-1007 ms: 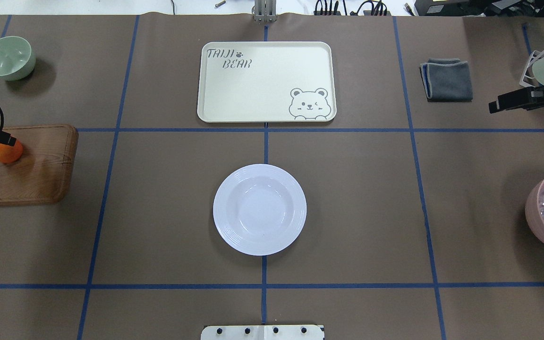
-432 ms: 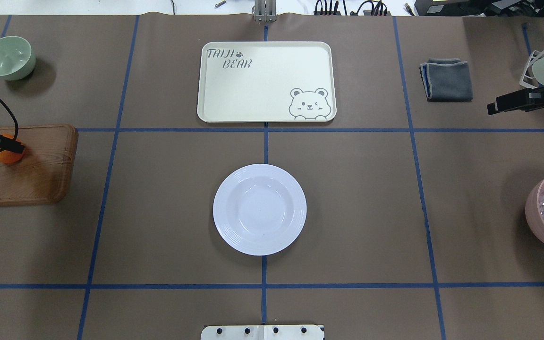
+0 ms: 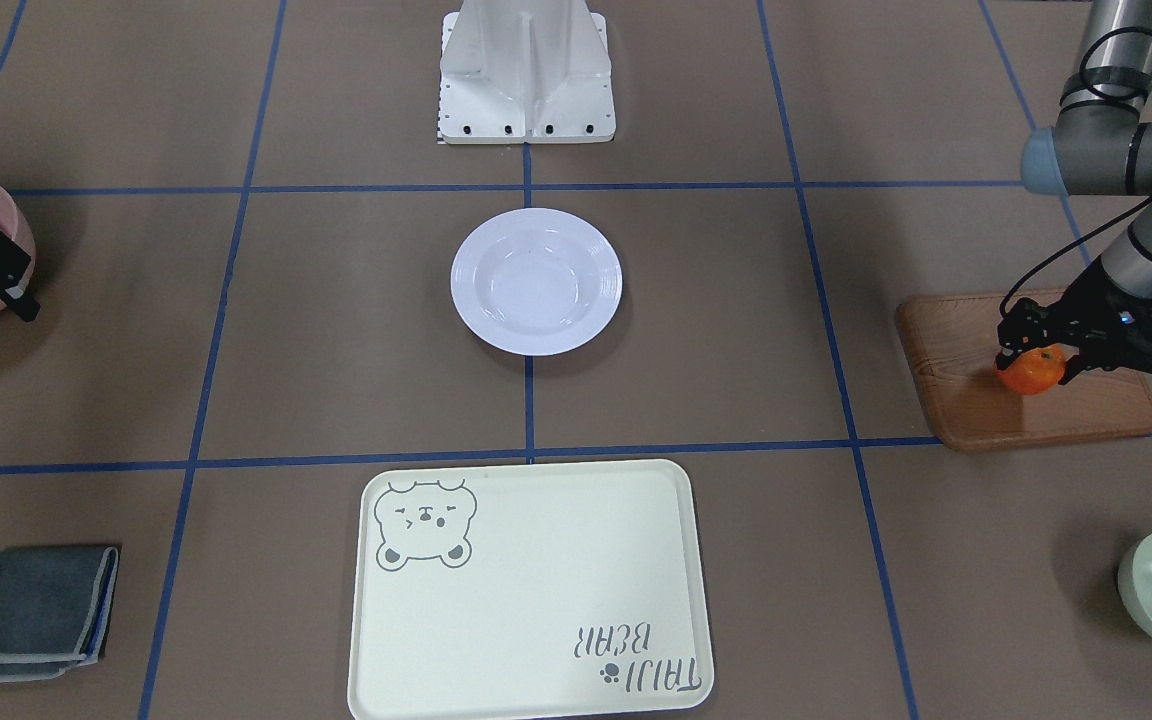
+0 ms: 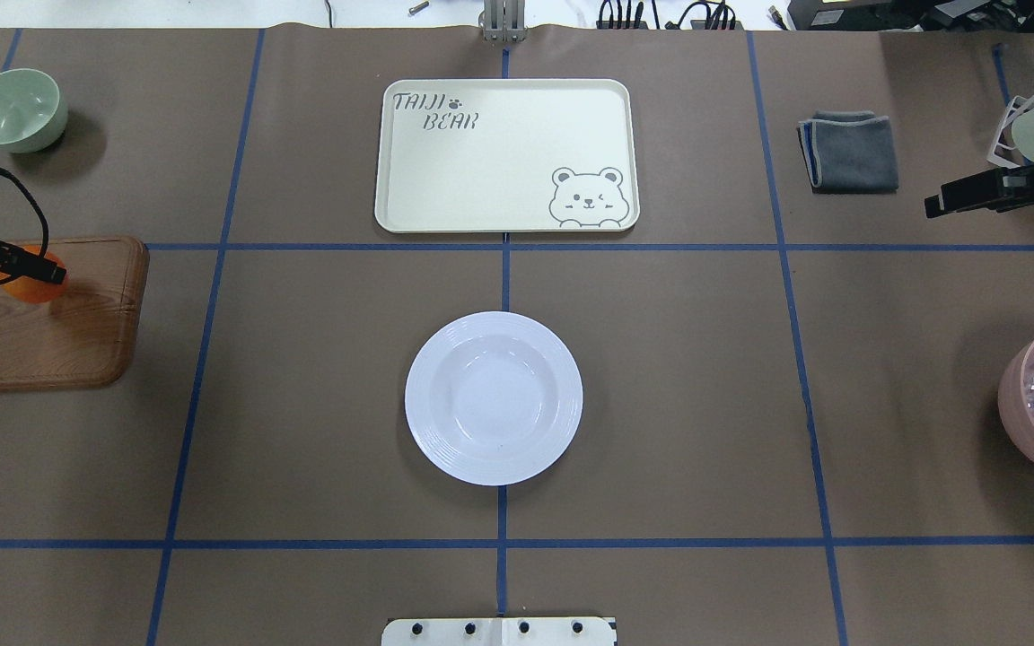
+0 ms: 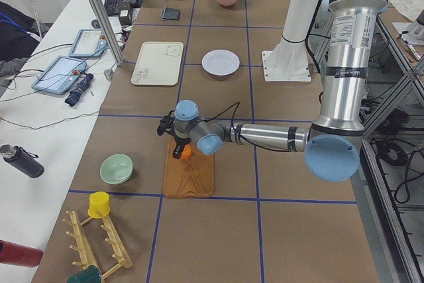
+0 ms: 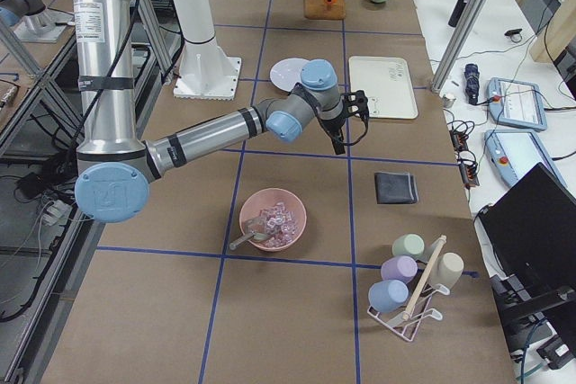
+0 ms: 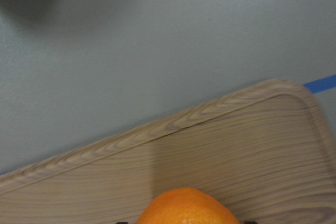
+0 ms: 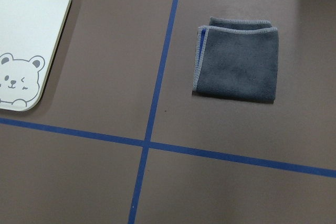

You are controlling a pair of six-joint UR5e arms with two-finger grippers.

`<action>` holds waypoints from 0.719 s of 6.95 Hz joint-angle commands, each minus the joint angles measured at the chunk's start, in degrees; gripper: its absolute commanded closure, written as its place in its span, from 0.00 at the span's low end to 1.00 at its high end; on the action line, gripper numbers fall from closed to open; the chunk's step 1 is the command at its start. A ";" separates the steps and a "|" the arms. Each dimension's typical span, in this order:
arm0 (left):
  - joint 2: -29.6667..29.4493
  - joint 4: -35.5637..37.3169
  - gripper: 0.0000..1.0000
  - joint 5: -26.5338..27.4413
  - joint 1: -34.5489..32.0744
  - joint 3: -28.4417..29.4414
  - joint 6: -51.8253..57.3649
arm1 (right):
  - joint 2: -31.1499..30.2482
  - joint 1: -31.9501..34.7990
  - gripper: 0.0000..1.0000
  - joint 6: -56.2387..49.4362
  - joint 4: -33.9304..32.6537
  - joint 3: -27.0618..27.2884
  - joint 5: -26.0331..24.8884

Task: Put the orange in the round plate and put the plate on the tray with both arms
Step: 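Lower the left gripper onto the orange on the wooden board and grasp it, then carry the orange onto the white plate with the left gripper while the right arm advances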

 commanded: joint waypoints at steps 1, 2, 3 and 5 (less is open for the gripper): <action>-6.68 17.11 1.00 -0.48 0.05 -12.07 -10.12 | 0.40 -0.41 0.00 0.18 0.18 -0.02 0.10; -12.99 24.94 1.00 0.22 3.97 -15.44 -17.43 | 0.49 -0.68 0.00 0.27 0.79 -0.02 0.10; -18.88 32.33 1.00 7.71 11.05 -17.13 -23.59 | 0.76 -0.68 0.00 3.75 1.06 0.24 0.10; -31.37 42.58 1.00 15.48 24.59 -15.93 -37.65 | 3.48 -4.95 0.00 15.96 4.90 0.25 -4.08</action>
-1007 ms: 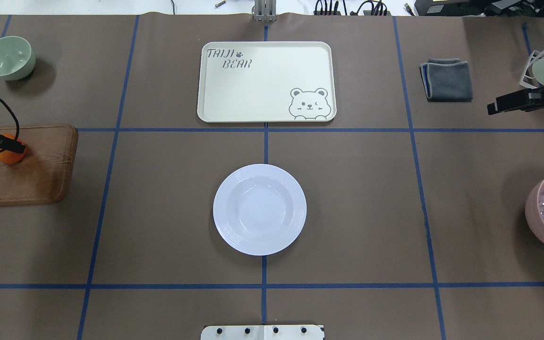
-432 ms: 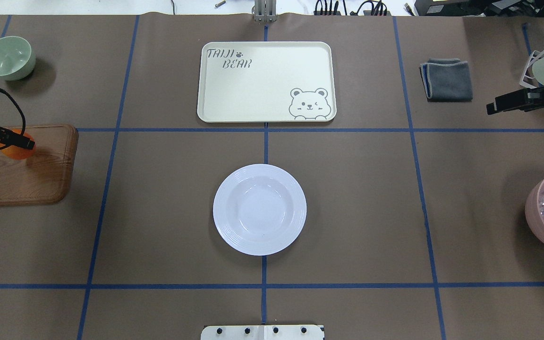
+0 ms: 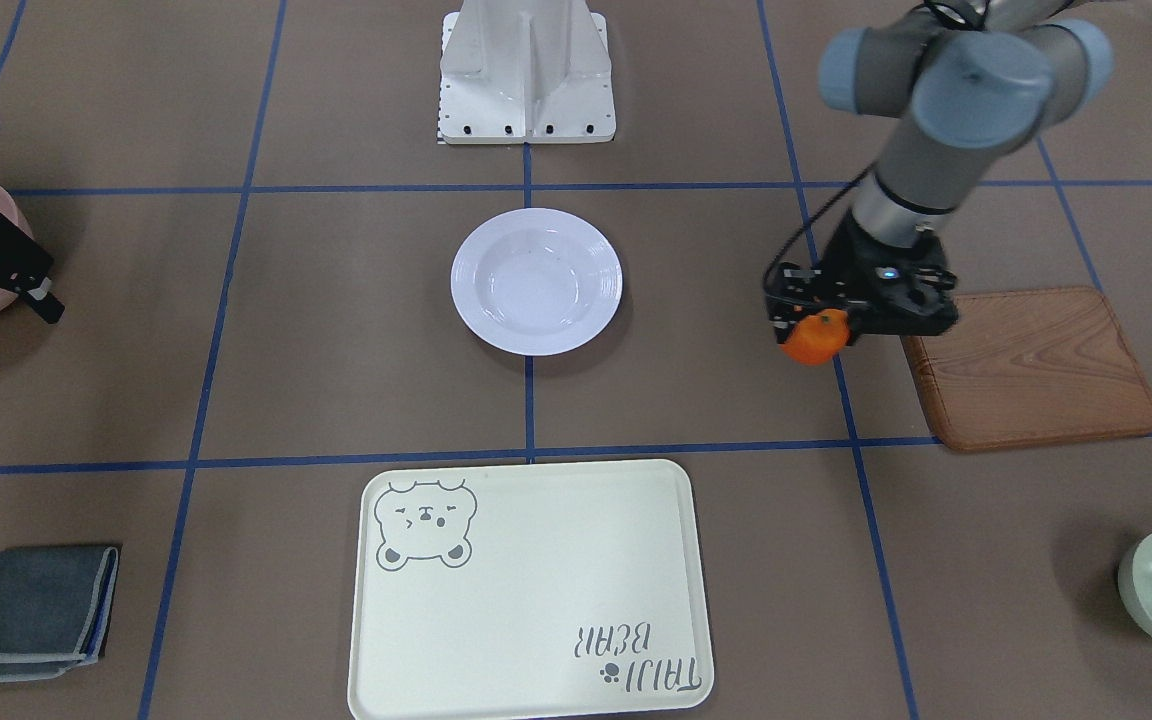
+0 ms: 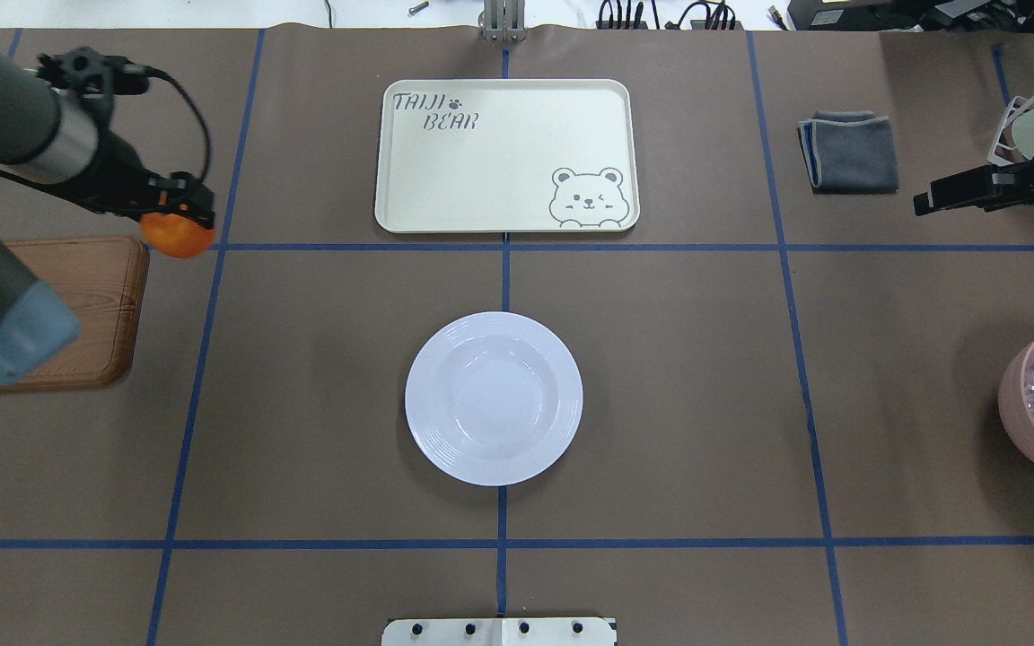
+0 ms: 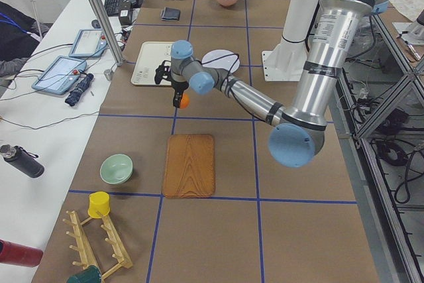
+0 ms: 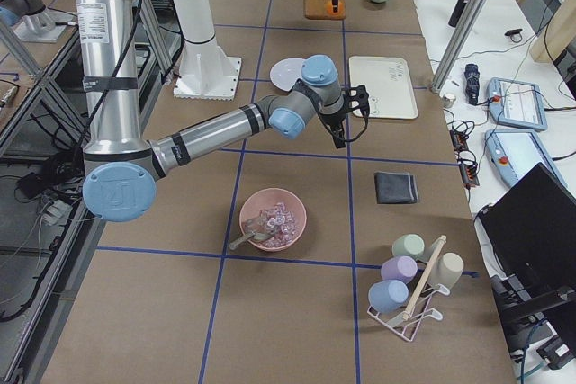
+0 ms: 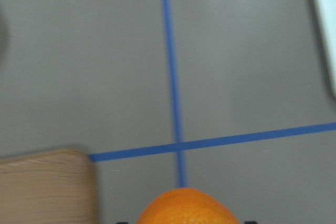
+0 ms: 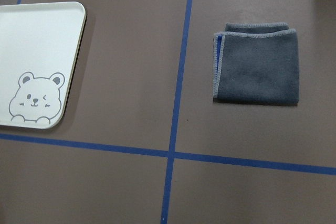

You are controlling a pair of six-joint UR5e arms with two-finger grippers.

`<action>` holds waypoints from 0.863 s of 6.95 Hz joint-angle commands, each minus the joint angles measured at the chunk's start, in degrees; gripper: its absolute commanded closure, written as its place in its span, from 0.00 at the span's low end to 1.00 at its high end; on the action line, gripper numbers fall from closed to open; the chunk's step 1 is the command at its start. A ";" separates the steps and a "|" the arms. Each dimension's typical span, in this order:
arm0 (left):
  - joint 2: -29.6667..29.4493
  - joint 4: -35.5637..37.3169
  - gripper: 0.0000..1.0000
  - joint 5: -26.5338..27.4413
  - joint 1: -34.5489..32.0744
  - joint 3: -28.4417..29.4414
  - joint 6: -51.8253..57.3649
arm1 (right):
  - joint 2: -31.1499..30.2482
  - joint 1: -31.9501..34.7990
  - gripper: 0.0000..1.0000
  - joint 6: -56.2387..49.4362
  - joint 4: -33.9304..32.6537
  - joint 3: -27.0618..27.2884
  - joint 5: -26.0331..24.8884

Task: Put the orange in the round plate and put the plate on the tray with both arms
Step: 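Carry the orange onto the white plate with the left gripper while the right arm advances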

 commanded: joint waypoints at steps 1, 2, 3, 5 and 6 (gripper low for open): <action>-9.20 5.26 1.00 8.94 12.20 2.25 -12.31 | 1.80 -5.65 0.00 10.15 3.77 -0.04 -6.44; -12.27 5.18 1.00 9.94 14.51 5.14 -16.35 | 2.51 -7.77 0.00 13.49 3.78 0.13 -8.65; -15.17 5.00 1.00 13.87 18.88 7.95 -19.44 | 3.04 -10.66 0.00 17.35 4.04 0.31 -12.50; -18.35 3.25 1.00 16.89 23.21 13.85 -22.88 | 3.57 -13.67 0.00 19.23 4.22 0.57 -15.88; -18.89 0.20 0.91 19.33 24.80 16.92 -22.98 | 3.57 -13.94 0.00 19.23 4.31 0.66 -15.88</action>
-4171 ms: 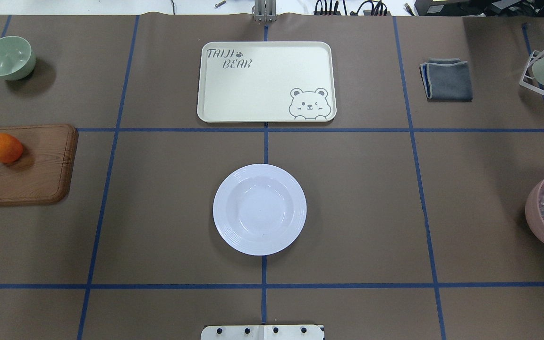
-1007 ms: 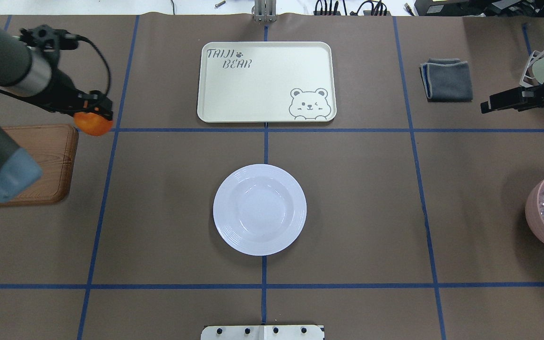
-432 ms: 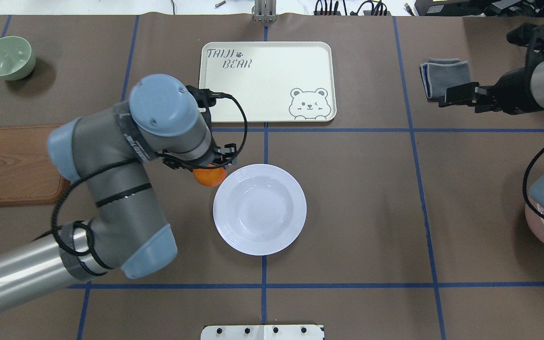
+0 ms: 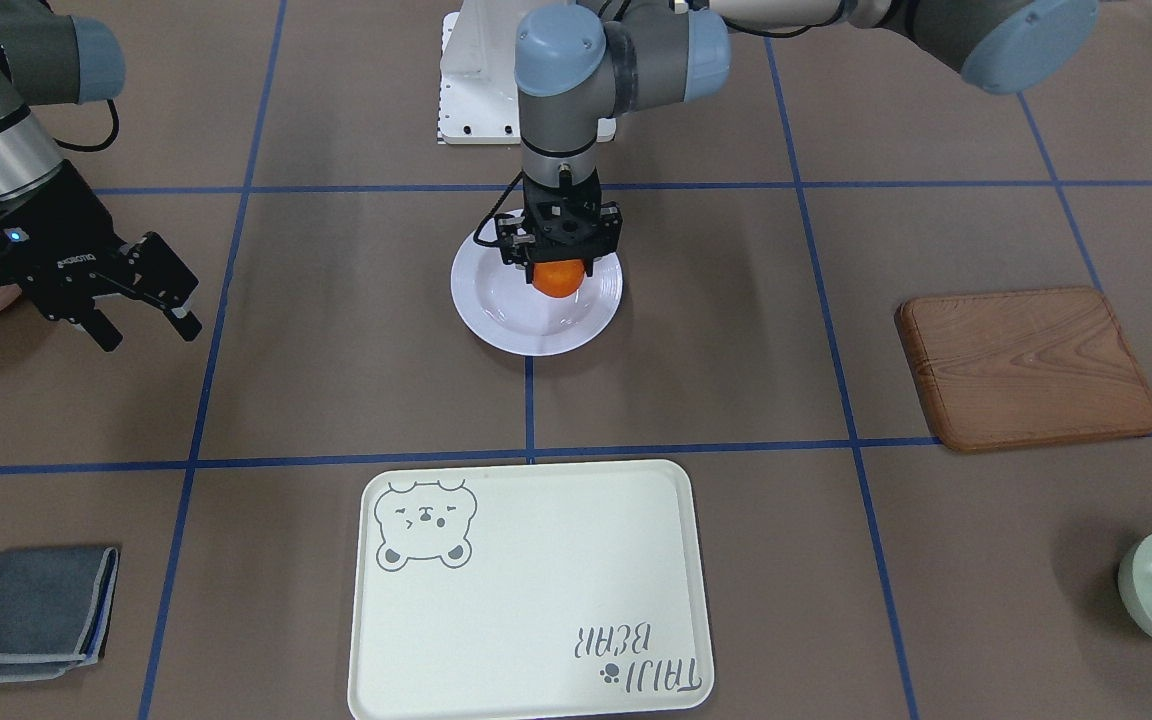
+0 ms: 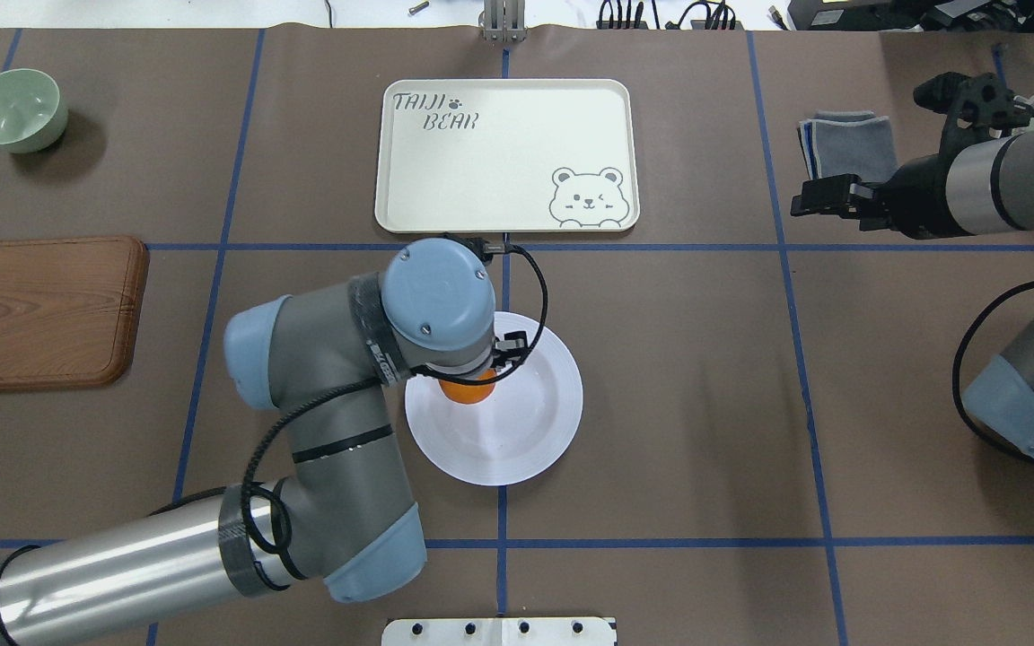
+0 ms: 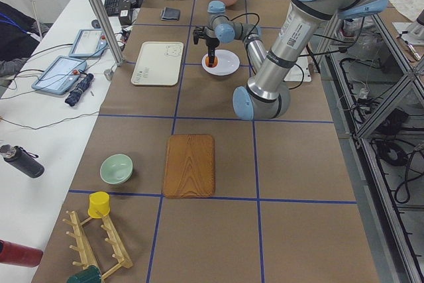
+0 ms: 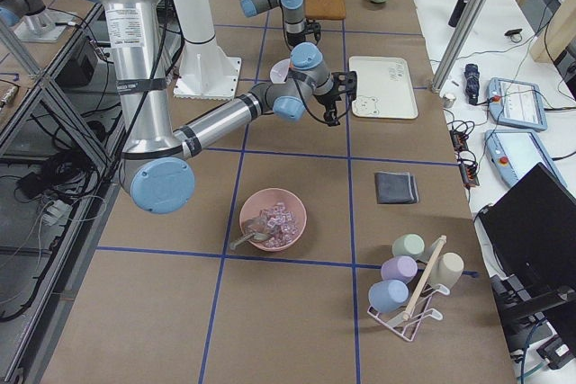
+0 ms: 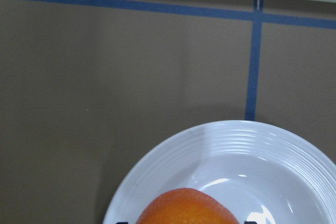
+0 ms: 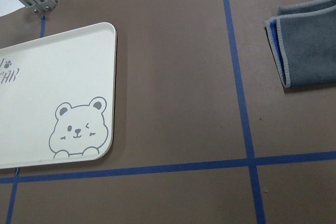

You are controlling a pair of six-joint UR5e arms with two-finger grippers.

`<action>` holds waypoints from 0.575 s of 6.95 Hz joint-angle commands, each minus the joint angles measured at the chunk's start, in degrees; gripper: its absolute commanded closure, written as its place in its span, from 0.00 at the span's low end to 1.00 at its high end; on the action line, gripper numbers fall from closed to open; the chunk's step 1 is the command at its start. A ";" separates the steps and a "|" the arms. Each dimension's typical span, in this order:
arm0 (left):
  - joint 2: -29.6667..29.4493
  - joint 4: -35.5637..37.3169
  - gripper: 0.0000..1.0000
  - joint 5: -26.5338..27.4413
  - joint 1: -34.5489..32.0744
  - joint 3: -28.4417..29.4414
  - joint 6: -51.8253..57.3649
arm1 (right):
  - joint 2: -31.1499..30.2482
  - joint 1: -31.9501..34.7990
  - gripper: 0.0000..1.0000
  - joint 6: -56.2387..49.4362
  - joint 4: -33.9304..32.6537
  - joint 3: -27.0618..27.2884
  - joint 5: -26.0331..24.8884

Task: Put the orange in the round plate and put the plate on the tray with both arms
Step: 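Carry the orange onto the white plate with the left gripper while the right arm advances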

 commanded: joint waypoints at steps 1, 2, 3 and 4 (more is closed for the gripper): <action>-1.03 -5.46 0.76 2.73 2.35 5.13 -0.83 | 0.27 -0.88 0.00 0.46 0.11 0.21 -0.59; -1.12 -5.49 0.20 2.73 2.36 5.06 -0.66 | 0.27 -0.96 0.00 0.46 0.11 0.21 -0.59; -1.12 -5.40 0.02 2.90 2.27 4.54 -0.66 | 0.44 -1.23 0.00 0.46 0.72 0.21 -0.59; -1.03 -5.31 0.02 2.73 1.66 1.75 -0.14 | 0.70 -1.49 0.00 1.76 0.90 0.30 -0.50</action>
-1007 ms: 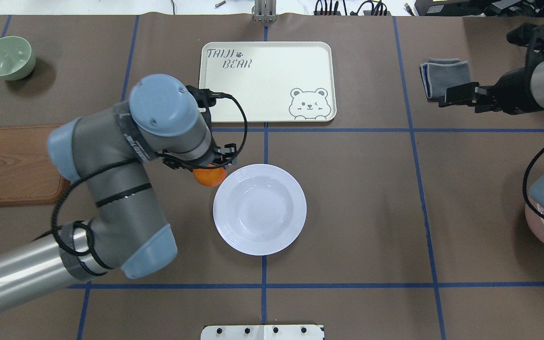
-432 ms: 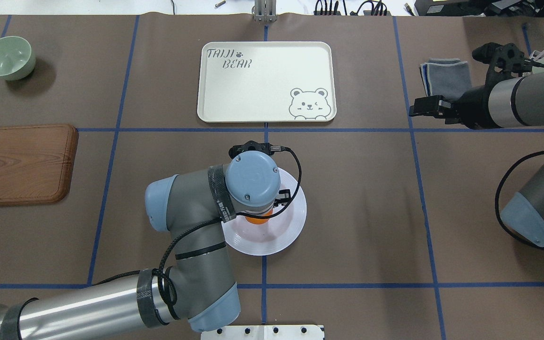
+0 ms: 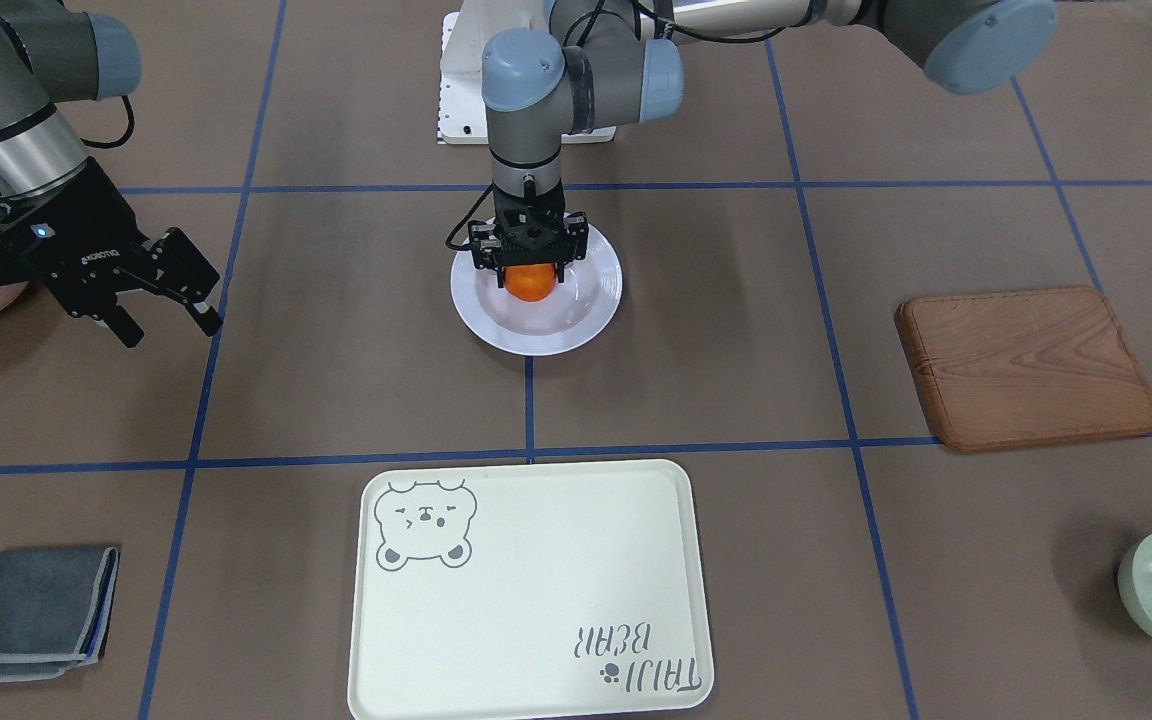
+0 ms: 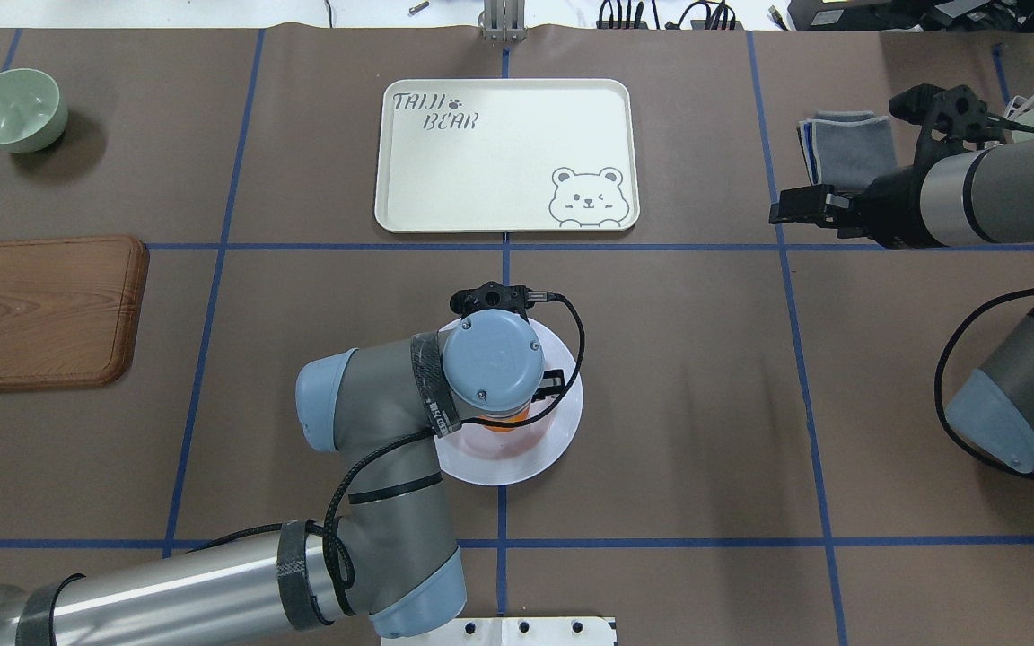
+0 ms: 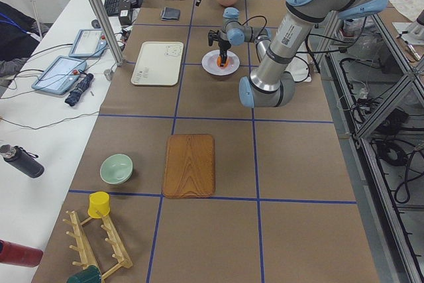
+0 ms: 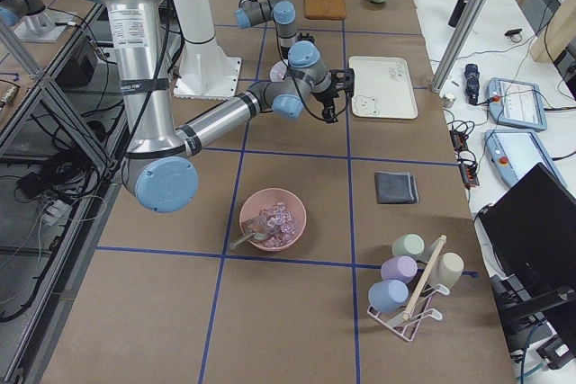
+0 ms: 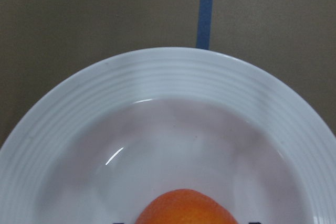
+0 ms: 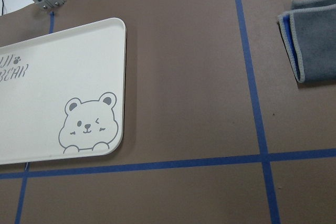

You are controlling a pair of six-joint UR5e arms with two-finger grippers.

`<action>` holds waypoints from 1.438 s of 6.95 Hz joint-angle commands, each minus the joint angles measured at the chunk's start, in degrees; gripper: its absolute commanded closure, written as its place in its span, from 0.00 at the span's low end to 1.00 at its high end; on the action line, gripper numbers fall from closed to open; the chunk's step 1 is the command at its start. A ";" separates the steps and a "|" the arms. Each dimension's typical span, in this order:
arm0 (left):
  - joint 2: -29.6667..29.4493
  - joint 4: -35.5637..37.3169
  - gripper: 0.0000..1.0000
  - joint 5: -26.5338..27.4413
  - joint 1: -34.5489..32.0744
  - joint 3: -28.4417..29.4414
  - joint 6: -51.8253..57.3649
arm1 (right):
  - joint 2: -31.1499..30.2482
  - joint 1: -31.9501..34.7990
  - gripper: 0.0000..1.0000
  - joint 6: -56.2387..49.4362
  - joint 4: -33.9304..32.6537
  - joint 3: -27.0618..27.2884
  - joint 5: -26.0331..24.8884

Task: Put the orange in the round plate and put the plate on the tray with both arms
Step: 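Carry the orange onto the white plate with the left gripper while the right arm advances, then withdraw the left arm toward the board while the right gripper hovers near the tray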

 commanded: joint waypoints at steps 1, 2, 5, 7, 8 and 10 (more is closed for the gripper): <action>1.18 1.26 0.02 -2.38 -3.84 -7.13 1.98 | 0.96 -0.92 0.00 4.99 1.30 0.24 -0.11; 3.62 6.84 0.02 -8.05 -8.83 -13.19 7.21 | 0.88 -1.71 0.01 7.90 2.61 0.85 -0.11; 13.63 21.65 0.02 -20.20 -28.59 -23.88 39.48 | 0.88 -10.38 0.01 20.63 5.35 4.09 -10.26; 23.46 21.06 0.02 -21.91 -38.99 -23.88 59.04 | 0.44 -14.01 0.02 23.66 5.53 5.16 -15.31; 26.73 21.05 0.02 -21.82 -39.99 -23.54 59.47 | 0.18 -14.20 0.02 23.84 5.70 5.25 -15.32; 29.14 17.72 0.02 -23.39 -47.76 -20.49 56.51 | 0.79 -15.33 0.01 23.23 5.70 5.25 -15.58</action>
